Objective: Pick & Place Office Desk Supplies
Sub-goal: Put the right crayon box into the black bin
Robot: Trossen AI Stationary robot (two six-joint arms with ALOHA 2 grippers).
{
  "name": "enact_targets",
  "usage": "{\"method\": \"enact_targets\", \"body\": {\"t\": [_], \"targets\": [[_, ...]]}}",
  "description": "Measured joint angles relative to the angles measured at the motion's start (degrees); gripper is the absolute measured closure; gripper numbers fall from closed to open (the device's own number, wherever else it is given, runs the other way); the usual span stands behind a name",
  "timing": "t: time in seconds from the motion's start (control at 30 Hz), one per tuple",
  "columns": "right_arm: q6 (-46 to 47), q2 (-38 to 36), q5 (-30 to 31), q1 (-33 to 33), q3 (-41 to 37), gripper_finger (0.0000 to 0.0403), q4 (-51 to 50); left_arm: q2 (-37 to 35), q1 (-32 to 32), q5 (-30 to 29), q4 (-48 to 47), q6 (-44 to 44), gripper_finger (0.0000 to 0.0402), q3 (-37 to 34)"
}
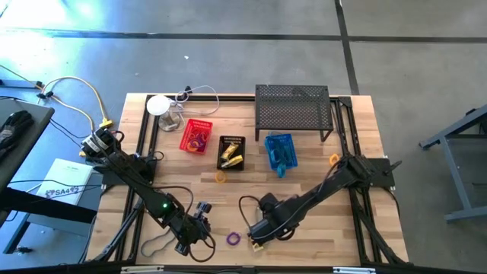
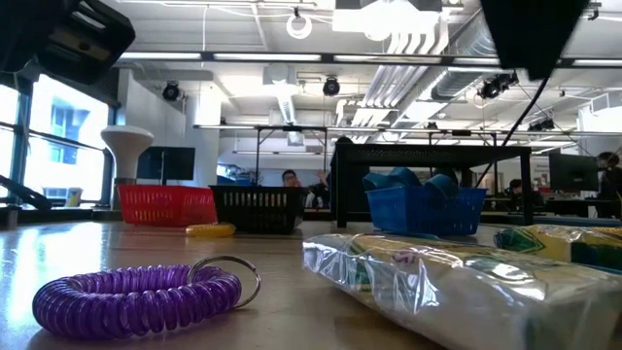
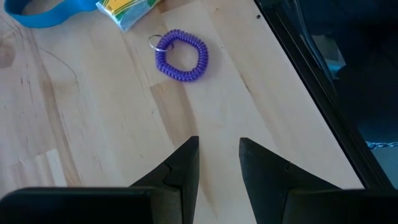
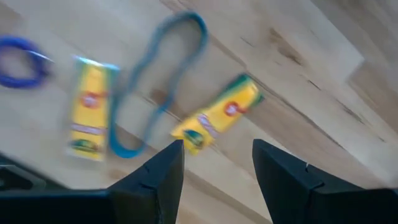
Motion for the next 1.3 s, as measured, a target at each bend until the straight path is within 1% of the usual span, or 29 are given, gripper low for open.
{"method": "enact_targets", "body": {"t": [0.1,0.33,0.47,0.53,0.7,0.87,0.97,1.1,1.3], "targets": [[-0.6,-0.1,-1.7,0.3,-2.2,0.0224,0.1,0.0,0.0,0.0,0.0,0.0,0.0293,0.0],[1.4,0.0,-5.5,0.4,-8.4,0.0224,0.8,0.0,-0.3,0.0,-0.2,0.8,0.0293,0.0],[1.8,0.0,-6.6,0.4,-9.5,0.0224,1.4,0.0,-0.3,0.0,-0.2,1.2,0.0293,0.0],[3.0,0.0,-6.3,0.4,-9.5,0.0224,1.7,0.0,-0.3,0.0,-0.2,2.0,0.0293,0.0],[9.1,0.0,-2.8,0.4,-9.5,0.0224,4.9,0.0,-0.3,0.0,-0.2,3.0,0.0293,0.0],[14.1,0.0,-1.5,0.3,-12.7,0.0224,7.7,0.0,-0.3,0.0,-0.2,2.8,0.0293,0.0],[15.1,-0.1,-2.2,0.4,-14.8,0.0224,11.7,0.0,-0.7,0.0,-0.2,2.7,0.0293,0.0],[15.1,0.0,-1.8,-0.2,-17.1,0.0224,17.4,0.0,-0.9,0.0,-0.7,2.7,0.0293,0.0],[16.5,0.0,-1.4,-0.5,-19.9,0.0224,19.3,0.0,-1.5,0.0,-1.8,2.5,0.0293,0.0]]}}
